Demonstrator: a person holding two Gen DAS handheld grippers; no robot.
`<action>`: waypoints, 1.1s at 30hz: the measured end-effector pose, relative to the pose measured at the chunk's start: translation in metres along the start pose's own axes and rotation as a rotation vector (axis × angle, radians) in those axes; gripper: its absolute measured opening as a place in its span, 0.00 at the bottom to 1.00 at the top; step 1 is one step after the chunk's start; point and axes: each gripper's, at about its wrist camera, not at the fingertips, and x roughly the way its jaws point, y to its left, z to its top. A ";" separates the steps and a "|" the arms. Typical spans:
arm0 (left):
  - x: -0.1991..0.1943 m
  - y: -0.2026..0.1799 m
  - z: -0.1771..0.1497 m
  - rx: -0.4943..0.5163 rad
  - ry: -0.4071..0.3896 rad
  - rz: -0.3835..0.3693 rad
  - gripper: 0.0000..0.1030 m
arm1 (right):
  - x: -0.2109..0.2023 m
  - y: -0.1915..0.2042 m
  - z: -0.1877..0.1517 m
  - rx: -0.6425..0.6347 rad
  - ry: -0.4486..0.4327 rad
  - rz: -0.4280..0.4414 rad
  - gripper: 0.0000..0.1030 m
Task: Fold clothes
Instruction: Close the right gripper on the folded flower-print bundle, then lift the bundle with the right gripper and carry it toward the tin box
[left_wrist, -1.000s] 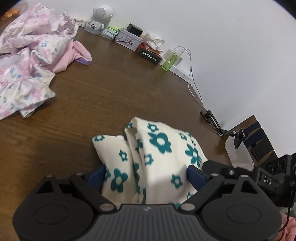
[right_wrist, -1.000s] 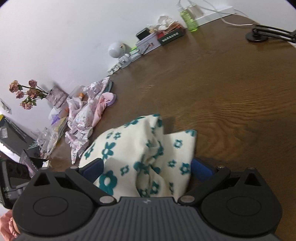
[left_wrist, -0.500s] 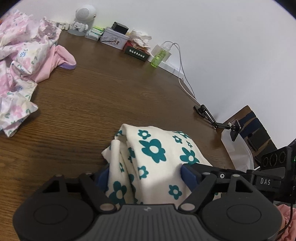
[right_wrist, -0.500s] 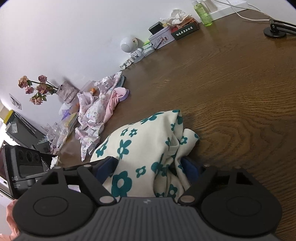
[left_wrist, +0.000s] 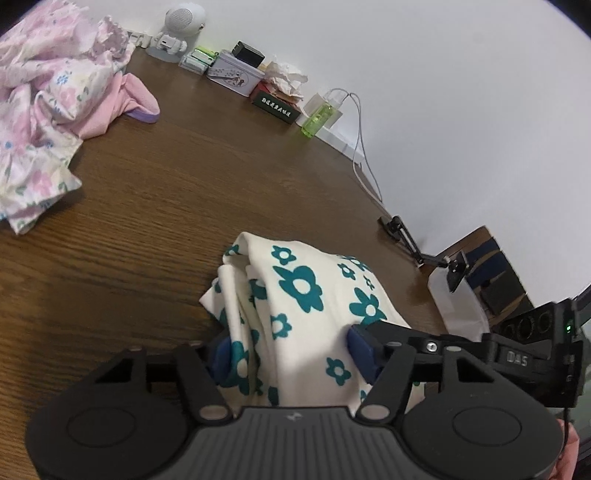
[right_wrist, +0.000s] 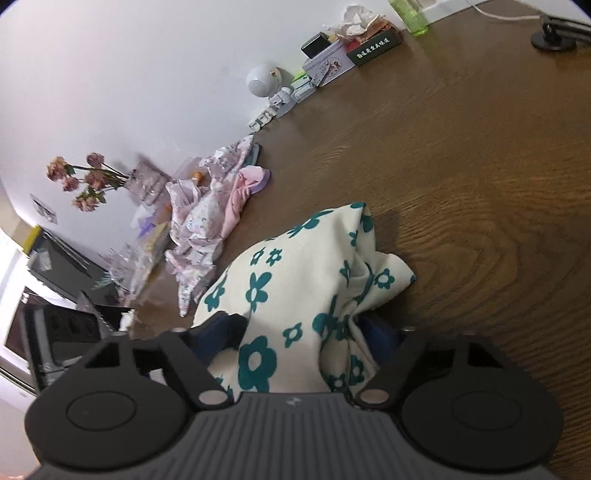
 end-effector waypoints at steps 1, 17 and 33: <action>0.000 0.000 -0.001 -0.009 -0.005 -0.003 0.61 | -0.001 -0.002 0.000 0.008 -0.004 0.002 0.59; -0.003 -0.005 -0.019 -0.038 -0.099 0.025 0.52 | -0.003 -0.006 -0.002 0.029 -0.011 0.008 0.57; -0.016 -0.018 -0.003 -0.001 -0.163 0.011 0.43 | -0.010 0.014 0.004 -0.003 -0.070 0.011 0.44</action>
